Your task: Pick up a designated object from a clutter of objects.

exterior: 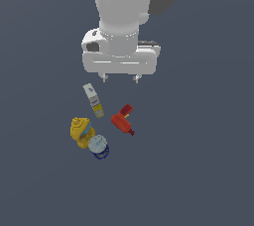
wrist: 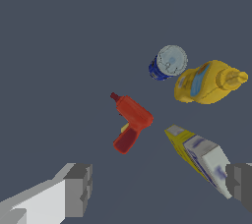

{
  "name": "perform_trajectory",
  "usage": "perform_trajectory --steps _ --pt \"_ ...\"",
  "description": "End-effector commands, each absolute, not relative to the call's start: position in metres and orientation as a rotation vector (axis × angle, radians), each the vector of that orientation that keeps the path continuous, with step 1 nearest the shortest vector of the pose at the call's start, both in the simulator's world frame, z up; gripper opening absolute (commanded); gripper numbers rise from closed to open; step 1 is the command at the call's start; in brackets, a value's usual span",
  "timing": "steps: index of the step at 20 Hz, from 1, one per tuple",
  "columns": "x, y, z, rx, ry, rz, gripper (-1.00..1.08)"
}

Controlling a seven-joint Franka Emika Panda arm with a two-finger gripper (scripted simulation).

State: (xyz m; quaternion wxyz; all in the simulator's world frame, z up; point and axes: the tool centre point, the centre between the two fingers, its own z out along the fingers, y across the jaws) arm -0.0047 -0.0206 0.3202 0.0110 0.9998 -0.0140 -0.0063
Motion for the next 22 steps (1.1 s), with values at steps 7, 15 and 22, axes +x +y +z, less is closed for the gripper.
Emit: perform_trajectory --steps 7,15,22 --pt "-0.008 -0.034 0.314 3.111 -0.060 -0.053 1.00" --pt "-0.011 -0.043 0.309 3.105 -0.072 -0.078 1.00" --pt "-0.003 -0.046 0.302 3.108 -0.081 -0.075 1.00"
